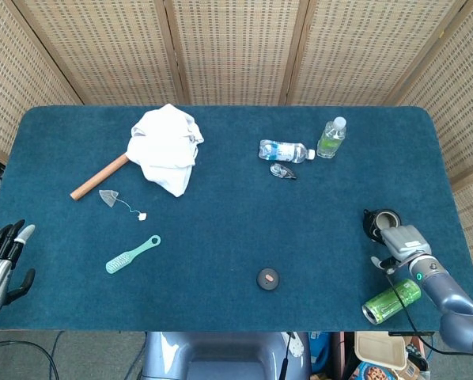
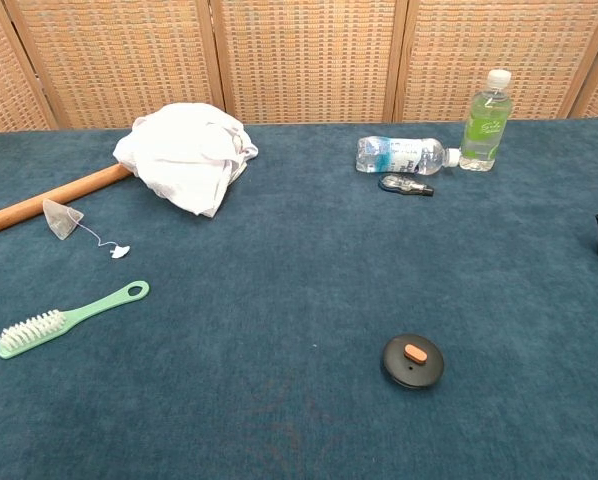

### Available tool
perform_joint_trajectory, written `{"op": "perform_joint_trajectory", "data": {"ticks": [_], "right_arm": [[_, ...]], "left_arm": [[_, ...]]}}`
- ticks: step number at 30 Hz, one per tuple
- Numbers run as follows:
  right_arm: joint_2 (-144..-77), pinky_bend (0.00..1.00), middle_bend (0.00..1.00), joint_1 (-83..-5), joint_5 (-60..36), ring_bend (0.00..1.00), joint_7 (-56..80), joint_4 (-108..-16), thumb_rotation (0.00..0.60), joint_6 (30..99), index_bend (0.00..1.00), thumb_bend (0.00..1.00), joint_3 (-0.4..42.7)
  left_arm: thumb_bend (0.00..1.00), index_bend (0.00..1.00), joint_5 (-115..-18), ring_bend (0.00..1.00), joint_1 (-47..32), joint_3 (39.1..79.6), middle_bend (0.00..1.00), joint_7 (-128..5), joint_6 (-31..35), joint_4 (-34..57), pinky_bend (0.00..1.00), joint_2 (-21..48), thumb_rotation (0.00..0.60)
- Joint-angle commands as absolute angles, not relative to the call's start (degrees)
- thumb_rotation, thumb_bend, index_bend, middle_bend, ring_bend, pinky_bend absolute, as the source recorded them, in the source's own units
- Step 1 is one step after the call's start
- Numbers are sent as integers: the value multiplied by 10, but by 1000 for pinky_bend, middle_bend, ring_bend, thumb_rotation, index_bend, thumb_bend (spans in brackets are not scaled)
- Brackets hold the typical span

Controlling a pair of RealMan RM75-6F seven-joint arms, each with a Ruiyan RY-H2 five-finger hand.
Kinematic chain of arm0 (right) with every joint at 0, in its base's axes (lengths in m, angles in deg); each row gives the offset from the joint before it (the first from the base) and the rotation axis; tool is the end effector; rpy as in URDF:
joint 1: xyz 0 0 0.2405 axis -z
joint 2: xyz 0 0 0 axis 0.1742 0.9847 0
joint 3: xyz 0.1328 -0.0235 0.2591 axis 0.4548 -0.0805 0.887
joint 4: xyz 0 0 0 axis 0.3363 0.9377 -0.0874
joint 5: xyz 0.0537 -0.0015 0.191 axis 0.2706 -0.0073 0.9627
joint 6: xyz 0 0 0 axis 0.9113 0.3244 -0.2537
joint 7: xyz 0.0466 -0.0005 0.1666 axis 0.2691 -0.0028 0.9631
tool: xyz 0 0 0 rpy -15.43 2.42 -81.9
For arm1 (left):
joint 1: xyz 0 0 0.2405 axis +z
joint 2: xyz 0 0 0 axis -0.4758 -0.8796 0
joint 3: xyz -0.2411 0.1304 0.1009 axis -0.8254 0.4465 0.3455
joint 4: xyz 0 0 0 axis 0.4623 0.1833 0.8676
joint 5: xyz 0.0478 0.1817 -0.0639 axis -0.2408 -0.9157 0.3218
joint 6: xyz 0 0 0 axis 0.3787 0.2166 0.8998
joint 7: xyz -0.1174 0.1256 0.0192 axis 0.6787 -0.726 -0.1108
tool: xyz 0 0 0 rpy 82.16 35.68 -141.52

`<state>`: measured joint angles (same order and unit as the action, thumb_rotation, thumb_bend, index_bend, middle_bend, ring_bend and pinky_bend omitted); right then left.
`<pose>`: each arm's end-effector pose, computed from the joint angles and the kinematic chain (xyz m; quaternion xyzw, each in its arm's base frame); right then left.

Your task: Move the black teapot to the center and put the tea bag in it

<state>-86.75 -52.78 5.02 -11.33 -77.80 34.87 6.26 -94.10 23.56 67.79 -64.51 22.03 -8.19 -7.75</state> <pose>-0.3286 -0.3616 0.1282 0.7474 -0.4545 0.0639 0.4804 -0.3389 0.2007 0.1839 -0.6373 -0.3677 -0.3491 0.5803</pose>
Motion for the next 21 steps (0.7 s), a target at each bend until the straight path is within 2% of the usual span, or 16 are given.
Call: {"op": "perform_joint_trajectory", "data": {"ticks": [1, 16, 21], "right_arm": [[-869, 668, 434, -531, 52, 671, -111, -776, 350, 344, 328, 549, 61], [-858, 672, 665, -540, 54, 703, -94, -782, 357, 347, 623, 549, 56], [-852, 672, 722, -532, 32, 734, -77, -791, 415, 367, 694, 549, 66]], "left_arm": [[478, 32, -941, 0, 235, 678, 0, -645, 220, -83, 0, -78, 600], [478, 32, -938, 0, 237, 678, 0, -644, 220, -83, 0, -78, 600], [478, 32, -937, 0, 237, 677, 0, -643, 221, -84, 0, -79, 600]]}}
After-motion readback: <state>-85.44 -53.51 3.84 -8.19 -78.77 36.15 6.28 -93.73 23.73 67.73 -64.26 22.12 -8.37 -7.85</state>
